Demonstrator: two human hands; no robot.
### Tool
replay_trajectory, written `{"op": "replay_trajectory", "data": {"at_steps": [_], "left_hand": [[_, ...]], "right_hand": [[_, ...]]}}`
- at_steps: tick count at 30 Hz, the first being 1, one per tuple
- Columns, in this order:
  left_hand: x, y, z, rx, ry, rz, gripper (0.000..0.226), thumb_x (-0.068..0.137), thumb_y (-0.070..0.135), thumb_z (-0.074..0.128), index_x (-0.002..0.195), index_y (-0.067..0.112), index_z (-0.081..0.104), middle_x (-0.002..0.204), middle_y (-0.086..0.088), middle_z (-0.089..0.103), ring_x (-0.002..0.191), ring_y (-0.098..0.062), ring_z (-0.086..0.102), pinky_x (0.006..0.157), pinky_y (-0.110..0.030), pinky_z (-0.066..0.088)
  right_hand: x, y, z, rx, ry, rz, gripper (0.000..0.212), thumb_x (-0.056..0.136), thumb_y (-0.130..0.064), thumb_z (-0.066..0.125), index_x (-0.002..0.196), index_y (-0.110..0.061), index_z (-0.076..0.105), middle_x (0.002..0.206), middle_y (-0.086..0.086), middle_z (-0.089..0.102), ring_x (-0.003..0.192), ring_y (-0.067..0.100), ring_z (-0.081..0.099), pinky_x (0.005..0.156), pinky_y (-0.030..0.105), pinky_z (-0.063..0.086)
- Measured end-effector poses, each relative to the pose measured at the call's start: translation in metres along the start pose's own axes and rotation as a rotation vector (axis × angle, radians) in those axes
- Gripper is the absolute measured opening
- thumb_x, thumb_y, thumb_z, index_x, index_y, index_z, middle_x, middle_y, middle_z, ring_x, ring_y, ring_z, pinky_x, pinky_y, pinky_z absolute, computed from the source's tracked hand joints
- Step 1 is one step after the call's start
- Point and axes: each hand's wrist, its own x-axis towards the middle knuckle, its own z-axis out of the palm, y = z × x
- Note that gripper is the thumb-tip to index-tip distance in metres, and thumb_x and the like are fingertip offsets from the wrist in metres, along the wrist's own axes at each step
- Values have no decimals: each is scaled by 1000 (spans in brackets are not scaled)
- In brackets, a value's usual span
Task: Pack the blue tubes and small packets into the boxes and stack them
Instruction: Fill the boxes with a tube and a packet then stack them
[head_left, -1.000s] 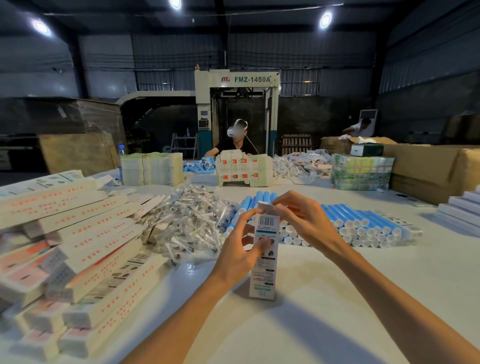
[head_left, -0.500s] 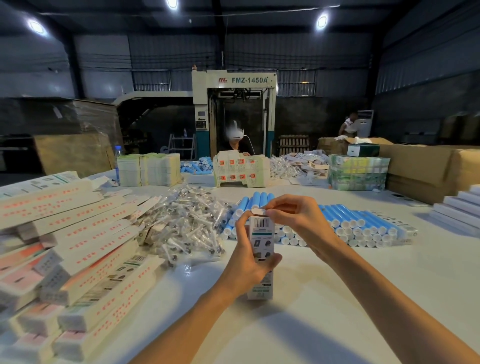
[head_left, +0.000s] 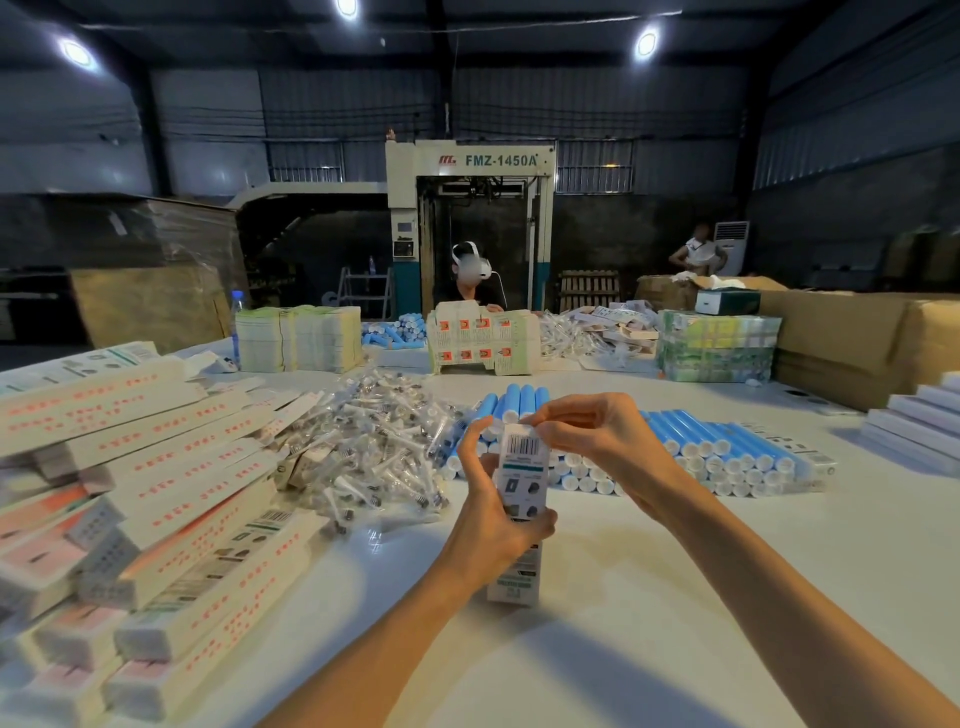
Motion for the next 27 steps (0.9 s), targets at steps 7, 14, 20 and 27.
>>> {"op": "replay_trajectory", "data": {"at_steps": [7, 14, 20, 27], "left_hand": [[0, 1, -2, 22, -23, 19, 110, 84, 4, 82, 156, 52, 14, 135, 9, 53, 115, -13, 65, 89, -48, 65], [2, 3, 0, 24, 8, 43, 102, 82, -5, 81, 145, 51, 25, 142, 1, 50, 119, -15, 65, 91, -30, 60], [1, 2, -1, 10, 35, 14, 98, 81, -6, 81, 137, 56, 30, 125, -6, 58, 101, -20, 71, 85, -42, 65], [4, 0, -5, -145, 141, -61, 90, 81, -3, 79, 140, 49, 35, 117, 9, 68, 100, -19, 73, 74, -35, 64]], "right_hand": [[-2, 0, 3, -105, 20, -44, 13, 95, -16, 70, 97, -23, 81, 105, -9, 80, 104, 5, 72, 75, 22, 60], [-20, 23, 23, 17, 143, -157, 20, 96, -11, 73, 116, -13, 76, 119, -5, 77, 114, 13, 71, 97, 36, 58], [-20, 28, 33, -63, 164, -201, 23, 95, -5, 73, 118, -8, 73, 125, -5, 74, 119, 6, 67, 100, 33, 57], [-39, 45, 58, 129, 115, 26, 48, 106, -31, 58, 151, -40, 46, 145, -13, 57, 123, 4, 64, 95, 29, 58]]}}
